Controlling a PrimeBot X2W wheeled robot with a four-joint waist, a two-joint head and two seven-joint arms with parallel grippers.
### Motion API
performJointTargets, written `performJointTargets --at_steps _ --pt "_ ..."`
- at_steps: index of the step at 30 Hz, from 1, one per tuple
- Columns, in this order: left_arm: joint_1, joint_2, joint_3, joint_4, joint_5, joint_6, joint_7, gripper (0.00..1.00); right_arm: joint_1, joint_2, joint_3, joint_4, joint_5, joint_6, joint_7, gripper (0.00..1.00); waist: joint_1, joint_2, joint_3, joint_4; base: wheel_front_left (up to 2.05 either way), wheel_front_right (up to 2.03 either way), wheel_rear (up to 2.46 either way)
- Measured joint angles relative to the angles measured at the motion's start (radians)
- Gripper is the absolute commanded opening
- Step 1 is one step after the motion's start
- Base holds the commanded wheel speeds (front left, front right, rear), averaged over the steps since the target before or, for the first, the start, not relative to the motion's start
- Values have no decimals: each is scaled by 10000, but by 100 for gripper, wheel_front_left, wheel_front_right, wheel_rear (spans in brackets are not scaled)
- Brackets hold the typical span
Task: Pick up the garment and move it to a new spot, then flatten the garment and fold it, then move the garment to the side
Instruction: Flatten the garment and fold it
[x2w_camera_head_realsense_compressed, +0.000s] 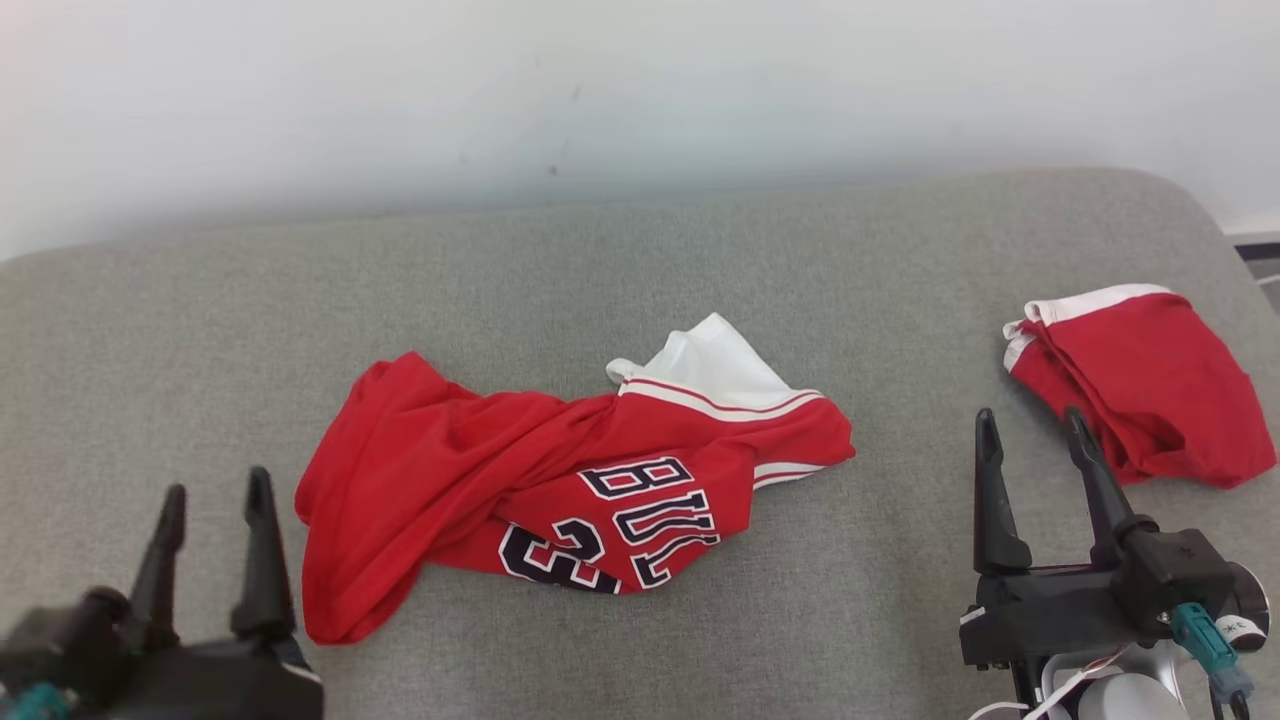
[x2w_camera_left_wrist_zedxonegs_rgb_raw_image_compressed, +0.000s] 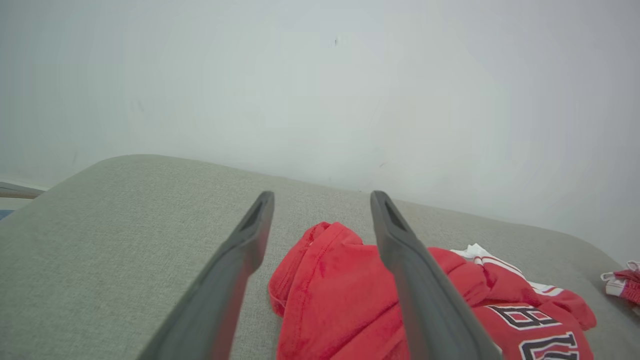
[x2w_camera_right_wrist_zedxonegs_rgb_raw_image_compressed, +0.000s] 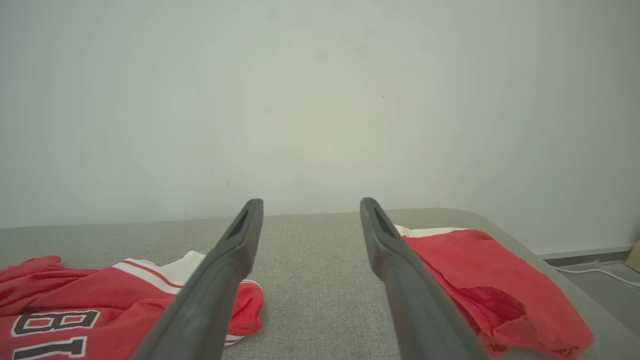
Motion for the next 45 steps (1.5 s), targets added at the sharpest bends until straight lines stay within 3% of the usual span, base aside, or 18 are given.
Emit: performJointTargets --at_steps 4,13,32,38,45 --pt "402 12 -357 322 249 -38 -537 100 1 71 -98 192 104 -13 -19 100 0 0 -273 -16 0 0 0" --pt "973 130 -869 616 337 -639 -1308 100 305 134 -217 364 374 -13 -105 100 -1 0 -800 -141 0 0 0" --pt "978 142 -859 1058 334 -899 -1639 100 401 190 -324 159 389 -15 -138 100 0 0 -707 -218 0 0 0" --pt "983 274 -694 1327 113 -974 -1237 100 405 201 -316 77 389 -15 -153 100 0 0 -542 -192 0 0 0" --pt "1344 364 -857 1768 -451 -1080 132 100 378 222 -257 86 387 -17 -157 100 1 0 -390 -196 0 0 0"
